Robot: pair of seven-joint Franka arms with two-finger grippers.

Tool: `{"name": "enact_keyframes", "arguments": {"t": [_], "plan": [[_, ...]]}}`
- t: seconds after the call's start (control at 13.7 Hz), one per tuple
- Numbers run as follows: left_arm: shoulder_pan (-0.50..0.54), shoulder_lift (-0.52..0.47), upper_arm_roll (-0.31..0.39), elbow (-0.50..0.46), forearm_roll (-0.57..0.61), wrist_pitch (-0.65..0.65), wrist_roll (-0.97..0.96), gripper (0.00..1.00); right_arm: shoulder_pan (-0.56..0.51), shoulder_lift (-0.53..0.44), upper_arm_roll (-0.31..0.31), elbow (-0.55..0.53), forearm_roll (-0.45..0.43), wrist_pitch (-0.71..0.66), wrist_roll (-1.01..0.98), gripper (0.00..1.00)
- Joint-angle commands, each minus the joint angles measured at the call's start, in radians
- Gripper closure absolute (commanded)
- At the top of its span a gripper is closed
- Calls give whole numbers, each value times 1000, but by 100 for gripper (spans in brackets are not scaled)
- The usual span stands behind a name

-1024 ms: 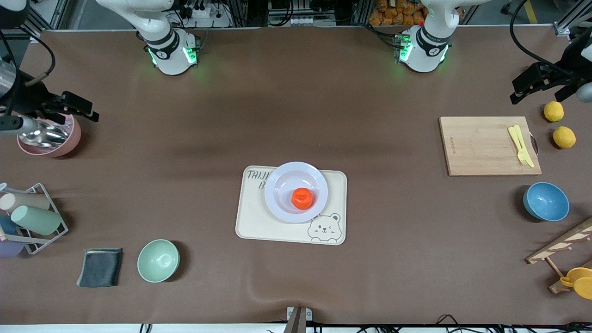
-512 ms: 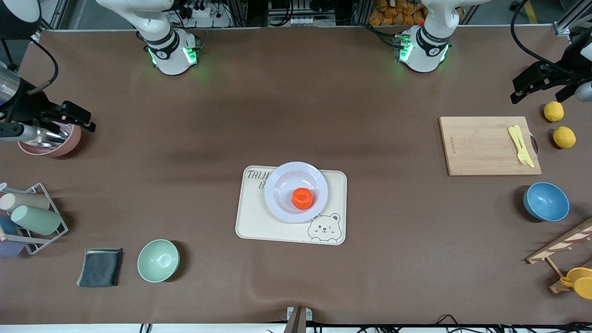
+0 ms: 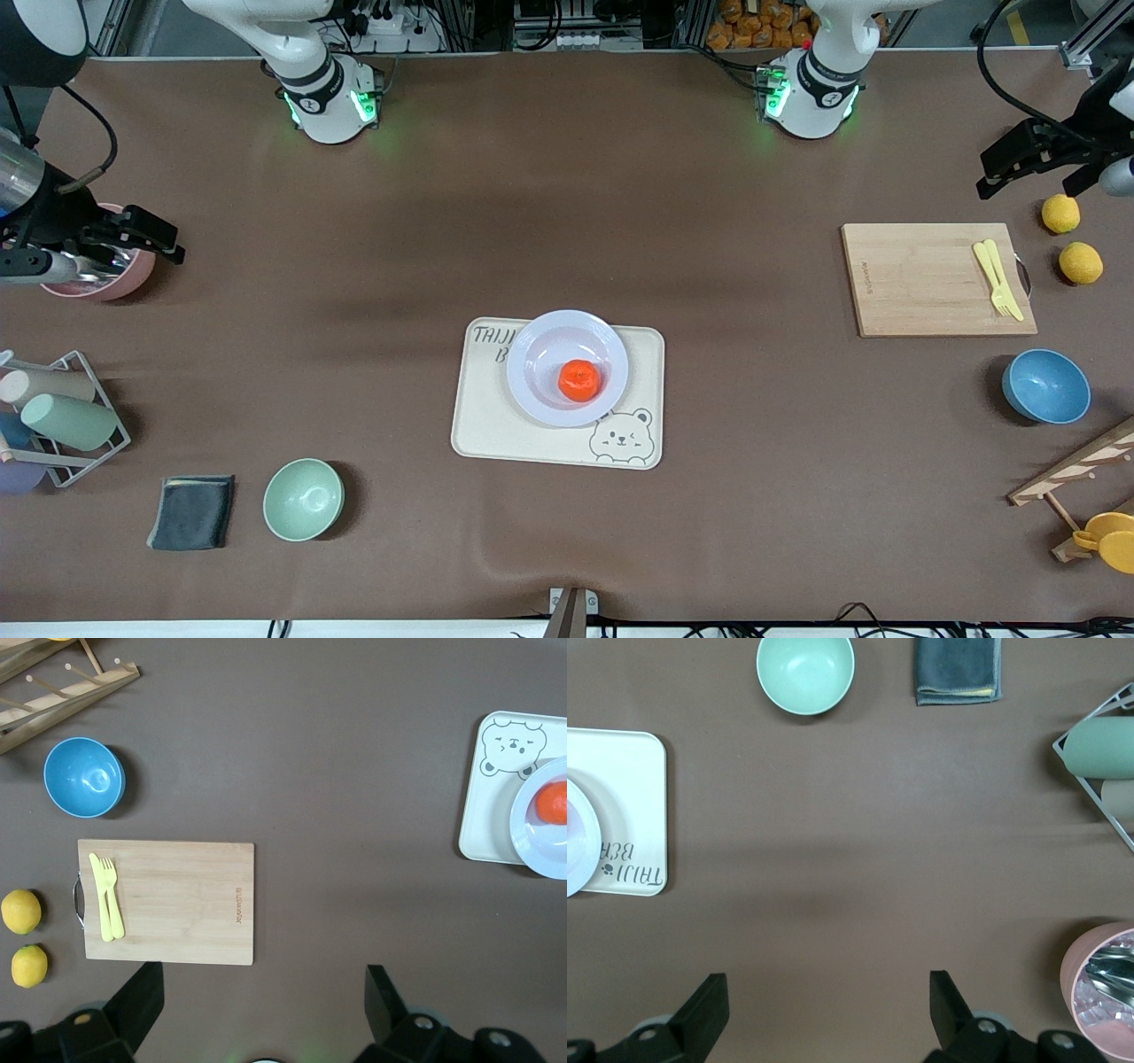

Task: Place orange and plate with both arms

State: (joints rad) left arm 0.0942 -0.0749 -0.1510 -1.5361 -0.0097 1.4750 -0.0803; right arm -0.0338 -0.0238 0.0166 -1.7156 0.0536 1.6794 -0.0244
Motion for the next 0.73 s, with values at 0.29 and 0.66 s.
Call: {"name": "enact_keyframes", "arguments": {"t": [0.29, 0.66], "plan": [[-4, 15, -1, 14, 8, -12, 16, 0, 2, 38, -3, 53, -75, -24, 26, 0], [-2, 23, -1, 14, 8, -7, 5, 0, -15, 39, -7, 83, -61, -21, 17, 0]]}}
